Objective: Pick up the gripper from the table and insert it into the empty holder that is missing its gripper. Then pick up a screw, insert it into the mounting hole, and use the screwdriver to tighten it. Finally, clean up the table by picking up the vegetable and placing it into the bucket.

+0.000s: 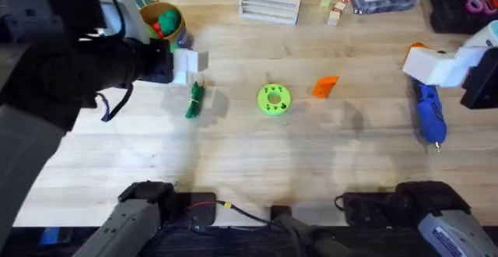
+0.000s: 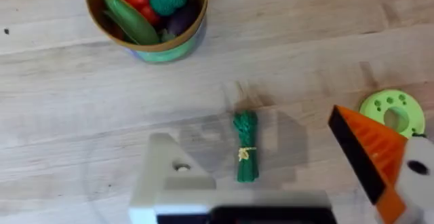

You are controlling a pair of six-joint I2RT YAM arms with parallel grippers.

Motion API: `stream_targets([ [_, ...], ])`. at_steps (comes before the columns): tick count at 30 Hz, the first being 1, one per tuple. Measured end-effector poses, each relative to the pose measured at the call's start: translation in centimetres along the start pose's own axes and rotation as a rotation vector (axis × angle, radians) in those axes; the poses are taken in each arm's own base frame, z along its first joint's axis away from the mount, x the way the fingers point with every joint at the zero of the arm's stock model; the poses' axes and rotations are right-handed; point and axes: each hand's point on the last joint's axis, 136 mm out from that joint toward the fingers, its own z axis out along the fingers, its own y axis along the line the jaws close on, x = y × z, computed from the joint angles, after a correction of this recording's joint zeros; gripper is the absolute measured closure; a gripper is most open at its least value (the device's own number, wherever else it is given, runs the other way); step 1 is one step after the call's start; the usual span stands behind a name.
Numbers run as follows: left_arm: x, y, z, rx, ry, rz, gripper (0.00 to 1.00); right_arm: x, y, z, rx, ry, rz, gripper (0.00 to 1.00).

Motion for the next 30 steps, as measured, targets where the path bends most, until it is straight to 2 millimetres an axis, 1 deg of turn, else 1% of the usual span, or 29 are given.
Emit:
stream_targets([
  [6,2.1,0.2,3.1,0.012,0.142,-0.02,0.008,0.0,0.0,0.0,0.0,0.0,0.0,0.01],
  [10,3.3,0.4,4.7,0.018,0.213,-0.029,0.008,0.0,0.0,0.0,0.001,0.0,0.0,0.009],
  [11,3.6,0.4,5.0,0.02,0.23,-0.032,0.029,0.0,0.0,0.0,0.0,0.0,0.0,0.01],
  [12,3.9,0.4,5.3,0.022,0.245,-0.035,0.074,0.0,0.0,0.0,0.0,0.0,0.0,0.01],
  [14,4.4,0.2,5.9,0.034,0.27,-0.041,0.301,0.0,0.0,0.0,0.001,0.0,0.0,0.01],
  [17,4.7,-0.1,6.4,0.061,0.287,-0.046,0.758,0.0,0.0,0.0,0.0,0.0,0.0,0.009],
  [18,4.6,-0.3,6.4,0.07,0.286,-0.047,0.929,0.0,0.0,0.0,0.0,0.0,0.0,0.009],
  [19,4.6,-0.4,6.5,0.075,0.285,-0.045,0.976,0.0,0.0,0.0,0.0,0.0,0.0,0.009],
  [20,4.6,-0.5,6.4,0.08,0.283,-0.045,0.988,0.0,0.0,0.0,0.0,0.0,0.0,0.01],
  [23,4.5,-0.6,6.3,0.088,0.278,-0.045,0.985,0.0,0.0,0.0,0.0,0.0,0.0,0.01],
  [24,4.4,-0.7,6.2,0.091,0.272,-0.038,0.935,0.0,0.0,0.0,0.001,0.0,0.0,0.01],
  [26,3.9,-0.8,5.6,0.094,0.251,-0.038,0.618,0.0,0.0,0.0,0.0,0.0,0.0,0.009],
  [28,3.1,-0.9,4.7,0.095,0.213,-0.032,0.348,0.0,0.0,0.0,0.0,0.0,0.0,0.009],
  [30,1.7,-1.0,3.5,0.091,0.154,-0.023,0.193,0.0,0.0,0.0,0.0,0.0,0.0,0.01],
])
